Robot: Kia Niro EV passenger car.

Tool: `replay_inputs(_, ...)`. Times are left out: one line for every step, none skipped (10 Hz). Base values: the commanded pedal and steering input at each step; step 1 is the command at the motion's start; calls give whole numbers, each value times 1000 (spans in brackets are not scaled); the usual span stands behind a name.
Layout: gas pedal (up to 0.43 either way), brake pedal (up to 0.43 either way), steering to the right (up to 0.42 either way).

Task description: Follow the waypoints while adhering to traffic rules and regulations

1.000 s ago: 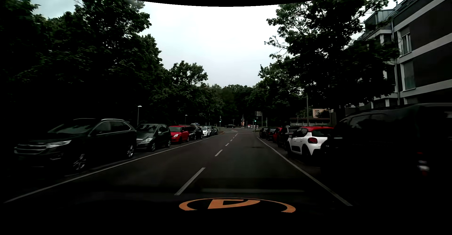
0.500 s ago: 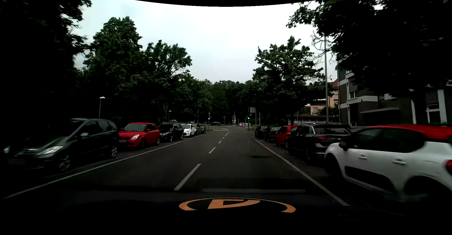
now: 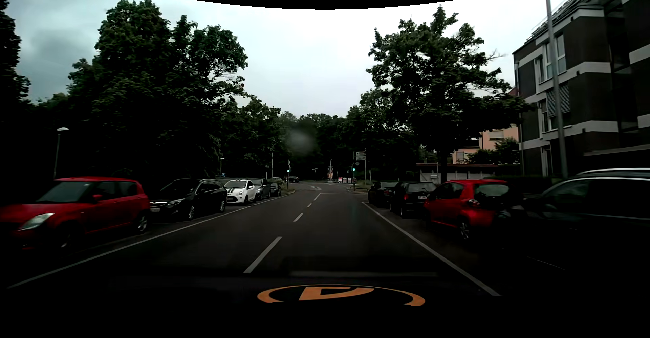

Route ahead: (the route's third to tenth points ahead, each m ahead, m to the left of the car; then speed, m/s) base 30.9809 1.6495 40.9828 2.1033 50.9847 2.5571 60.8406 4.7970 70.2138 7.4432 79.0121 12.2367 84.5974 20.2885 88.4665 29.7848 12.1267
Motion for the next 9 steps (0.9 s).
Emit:
replay_inputs(130, 0, 3)
replay_inputs(118, 0, 3)
replay_inputs(118, 0, 3)
replay_inputs(110, 0, 2)
replay_inputs(110, 0, 2)
replay_inputs(110, 0, 1)
replay_inputs(110, 0, 1)
replay_inputs(98, 0, 1)
replay_inputs(98, 0, 1)
